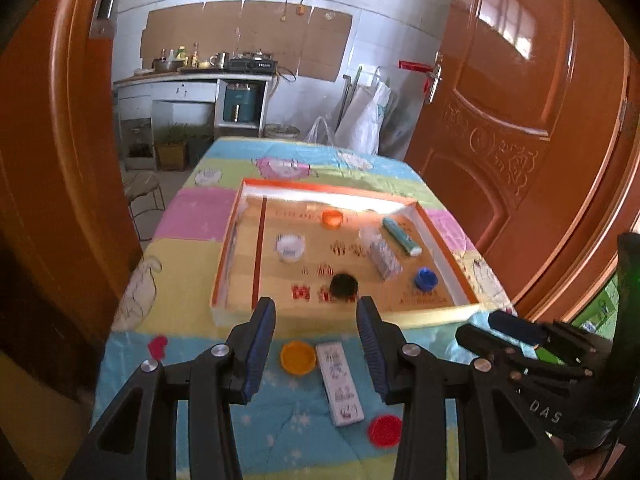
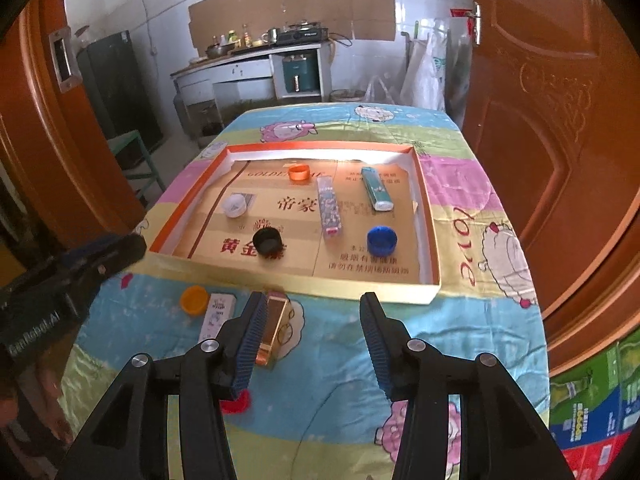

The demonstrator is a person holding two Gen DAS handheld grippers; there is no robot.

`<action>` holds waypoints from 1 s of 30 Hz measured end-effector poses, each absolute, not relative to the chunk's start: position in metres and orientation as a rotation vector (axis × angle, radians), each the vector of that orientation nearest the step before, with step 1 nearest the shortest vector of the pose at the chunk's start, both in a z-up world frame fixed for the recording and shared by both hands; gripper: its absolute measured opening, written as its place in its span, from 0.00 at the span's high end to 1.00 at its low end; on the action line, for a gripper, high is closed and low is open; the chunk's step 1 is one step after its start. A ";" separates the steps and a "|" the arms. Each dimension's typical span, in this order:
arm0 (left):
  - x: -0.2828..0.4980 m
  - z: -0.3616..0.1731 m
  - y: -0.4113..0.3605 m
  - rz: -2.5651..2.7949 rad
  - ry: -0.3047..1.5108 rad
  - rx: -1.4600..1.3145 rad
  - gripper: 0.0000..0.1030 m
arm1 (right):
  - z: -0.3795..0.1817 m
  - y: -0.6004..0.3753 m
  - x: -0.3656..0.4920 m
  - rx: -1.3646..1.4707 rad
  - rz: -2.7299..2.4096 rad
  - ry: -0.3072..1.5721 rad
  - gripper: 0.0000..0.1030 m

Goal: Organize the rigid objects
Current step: 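Withdraw both open tools from the box lid toward the remaining boxes, then grasp the white Hello Kitty box with the left tool while the right tool grasps the gold box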

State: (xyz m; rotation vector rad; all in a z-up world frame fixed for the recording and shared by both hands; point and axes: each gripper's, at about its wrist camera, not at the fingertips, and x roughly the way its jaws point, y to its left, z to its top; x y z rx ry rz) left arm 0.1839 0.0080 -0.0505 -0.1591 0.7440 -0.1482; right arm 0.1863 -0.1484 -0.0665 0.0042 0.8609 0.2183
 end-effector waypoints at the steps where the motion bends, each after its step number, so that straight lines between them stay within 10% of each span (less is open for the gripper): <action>1: 0.182 -0.054 0.006 -0.150 0.752 -0.156 0.59 | -0.069 -0.147 0.184 -0.001 0.211 0.860 0.52; 25: 0.188 -0.136 -0.034 -0.106 0.919 -0.085 0.59 | -0.108 -0.182 0.175 0.084 0.169 0.898 0.52; 30: 0.187 -0.136 -0.029 -0.115 0.910 -0.105 0.75 | -0.111 -0.181 0.177 0.103 0.197 0.909 0.52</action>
